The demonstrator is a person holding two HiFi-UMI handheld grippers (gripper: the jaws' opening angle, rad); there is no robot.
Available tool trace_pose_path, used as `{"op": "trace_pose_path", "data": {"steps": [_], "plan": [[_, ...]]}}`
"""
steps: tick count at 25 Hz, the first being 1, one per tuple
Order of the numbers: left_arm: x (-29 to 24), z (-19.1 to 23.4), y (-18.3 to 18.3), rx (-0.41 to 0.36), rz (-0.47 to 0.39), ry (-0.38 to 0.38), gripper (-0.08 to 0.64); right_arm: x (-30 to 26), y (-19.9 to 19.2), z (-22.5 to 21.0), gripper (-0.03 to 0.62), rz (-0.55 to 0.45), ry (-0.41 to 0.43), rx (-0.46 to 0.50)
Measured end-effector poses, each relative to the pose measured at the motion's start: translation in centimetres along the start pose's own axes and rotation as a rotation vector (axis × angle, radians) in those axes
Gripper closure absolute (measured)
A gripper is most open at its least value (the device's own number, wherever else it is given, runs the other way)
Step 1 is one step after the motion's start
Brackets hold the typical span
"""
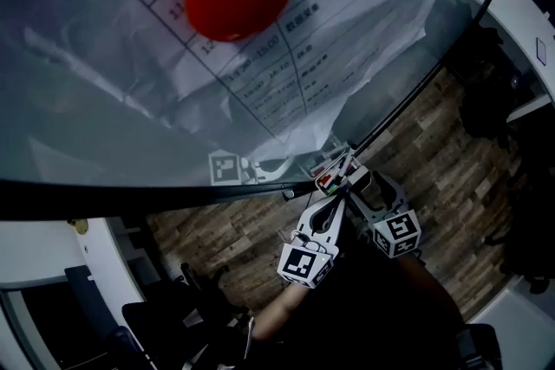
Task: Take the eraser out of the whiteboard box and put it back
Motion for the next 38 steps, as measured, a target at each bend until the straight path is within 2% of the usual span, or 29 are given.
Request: {"op": "trace_pose_path", "data": {"steps": [5,12,15,18,25,28,38], "plan": [[-0.2,-0.1,0.2,0.038,-0.002,-0.001,0.554,-1.0,-0.6,0.1,0.295,0.045,0.007,0.033],[0.1,0.3,-0.4,0.015,0.003,0.013,0.554,-1.8,-1.2,-0.2,0.299,0.067,-0.025,0.072],[0.3,0.4,-0.4,0.004,0.014,0.018,0.555,-1.7,-0.9,-0.3,0.342,0.059,-0.039,0.078],[0.4,0.2,-0.5,0.016,0.004,0.017,0.554,-1.6,-0.9,-0.4,0.345,0.054,-0.046,0.092],[0.7,-0.1,-0.4,0.010,-0.008,0.016,0.555,-0.7,-0.1,-0.4,0.348,0.005,-0.045,0.089],[0.9,-0.7,0.3,-0.022,-0.018,0.014,0.554,-0.1,0.4,-0.2,0.348,-0.020,-0.044,0.082],[2.3,-2.6,1.0,-0.038,-0.056,0.002,0.554,3.5,3.5,1.5,0.349,-0.155,-0.039,0.087]]}}
Point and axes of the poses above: the fingertips, and each gripper's own axes: x backward along the fingers, z to its left, y out of its top, the point moved 1 cm from there along x, backward along the fingers, and after that the axes turned 11 degrees about -x, right-handed, at the moved point
